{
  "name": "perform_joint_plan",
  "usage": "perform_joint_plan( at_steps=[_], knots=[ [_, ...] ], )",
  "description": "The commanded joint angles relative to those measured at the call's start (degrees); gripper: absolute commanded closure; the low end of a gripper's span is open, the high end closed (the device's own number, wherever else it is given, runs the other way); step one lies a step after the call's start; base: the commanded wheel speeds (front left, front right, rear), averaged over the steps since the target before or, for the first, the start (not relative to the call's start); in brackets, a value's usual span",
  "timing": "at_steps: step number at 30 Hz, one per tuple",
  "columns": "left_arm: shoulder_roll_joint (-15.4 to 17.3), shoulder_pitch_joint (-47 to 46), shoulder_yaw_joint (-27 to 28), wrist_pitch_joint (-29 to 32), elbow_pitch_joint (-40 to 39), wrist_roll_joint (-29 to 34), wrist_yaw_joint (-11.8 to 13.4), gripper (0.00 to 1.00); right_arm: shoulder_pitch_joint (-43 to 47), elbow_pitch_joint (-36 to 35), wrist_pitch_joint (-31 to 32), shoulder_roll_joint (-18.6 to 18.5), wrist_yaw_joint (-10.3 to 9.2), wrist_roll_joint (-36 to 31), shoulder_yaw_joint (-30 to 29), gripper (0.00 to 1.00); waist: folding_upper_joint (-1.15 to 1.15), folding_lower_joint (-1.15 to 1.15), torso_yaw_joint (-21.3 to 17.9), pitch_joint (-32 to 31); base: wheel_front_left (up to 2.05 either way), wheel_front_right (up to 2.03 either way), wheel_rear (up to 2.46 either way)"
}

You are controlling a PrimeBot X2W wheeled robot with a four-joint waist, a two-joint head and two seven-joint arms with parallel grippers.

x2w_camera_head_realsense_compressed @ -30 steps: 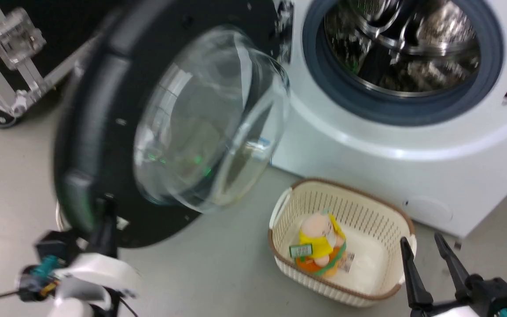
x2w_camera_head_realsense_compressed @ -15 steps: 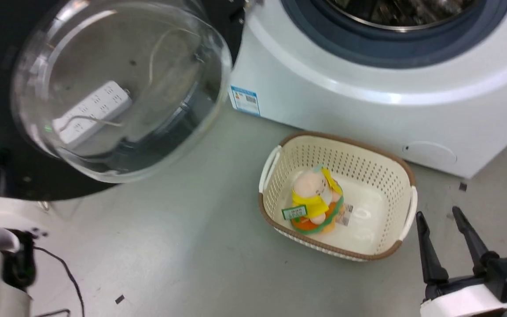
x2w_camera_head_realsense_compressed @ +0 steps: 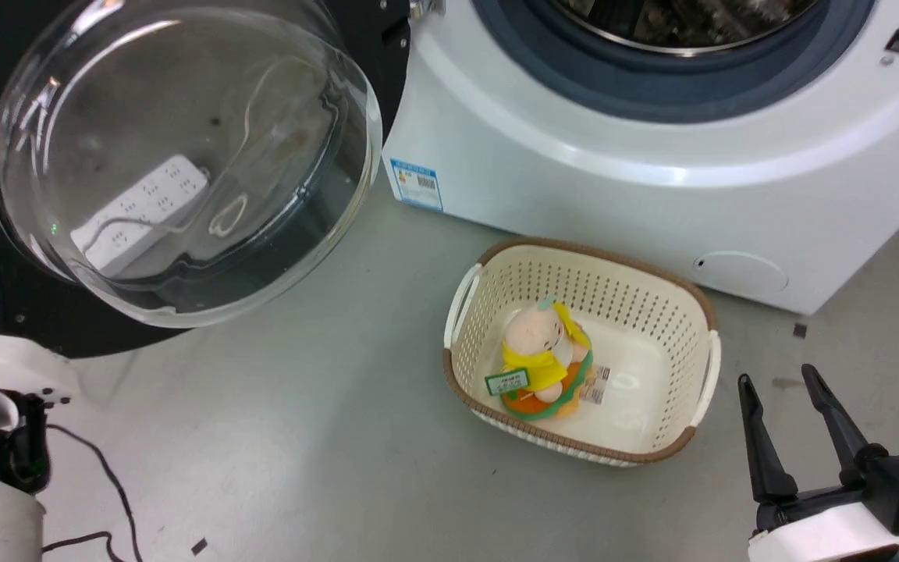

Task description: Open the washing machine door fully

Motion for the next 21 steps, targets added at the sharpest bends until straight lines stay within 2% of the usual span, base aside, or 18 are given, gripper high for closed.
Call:
perform_joint_plan(
  at_steps=[1,7,8,11,21],
  knots=[
    [-0.5,0.6,0.2,-0.3,-0.7,0.5,-0.4,1.0,-1.0,0.0,-0.2,0.1,0.05,0.2,-0.1,0.0,0.0,0.0,-0.3,-1.2,0.0,0.0,0.0],
    [-4.8,6.4,-0.5,-0.3,-10.3,3.9,-2.0,1.0,-0.1,-0.1,-0.2,1.2,0.05,0.5,-1.0,0.0,0.0,0.0,-2.1,-6.5,0.0,0.0,0.0],
    [-7.4,10.4,-1.5,-0.3,-15.6,5.1,-2.5,1.0,0.4,-0.3,-0.2,1.7,0.05,0.6,-1.7,0.0,0.0,0.0,-3.9,-9.7,0.0,0.0,0.0],
    [-10.0,14.6,-3.0,-0.3,-20.1,6.0,-2.8,1.0,1.2,-0.8,-0.2,2.1,0.05,0.4,-2.1,0.0,0.0,0.0,-5.9,-12.2,0.0,0.0,0.0],
    [-16.6,25.8,-7.0,-0.3,-27.7,8.9,-2.5,1.0,4.1,-2.0,-0.2,2.5,0.05,-0.5,-2.4,0.0,0.0,0.0,-13.1,-16.8,0.0,0.0,0.0]
  ],
)
